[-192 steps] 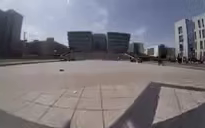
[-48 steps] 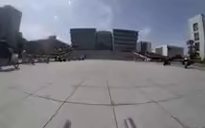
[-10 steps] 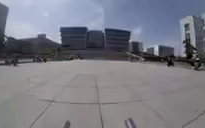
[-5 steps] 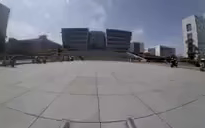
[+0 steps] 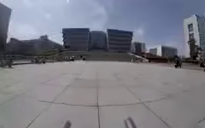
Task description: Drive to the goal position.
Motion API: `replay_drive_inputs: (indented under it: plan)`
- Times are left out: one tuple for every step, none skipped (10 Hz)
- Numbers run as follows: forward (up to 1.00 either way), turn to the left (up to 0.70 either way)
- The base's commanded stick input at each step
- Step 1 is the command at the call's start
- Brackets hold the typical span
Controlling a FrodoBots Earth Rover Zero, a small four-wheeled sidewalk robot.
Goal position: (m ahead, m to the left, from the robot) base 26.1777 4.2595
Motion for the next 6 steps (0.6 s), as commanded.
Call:
replay_drive_inputs:
  plan:
    - [0.85,0.00]
    - [0.85,0.00]
    - [0.85,0.00]
    - [0.85,0.00]
    - [0.85,0.00]
    - [0.85,0.00]
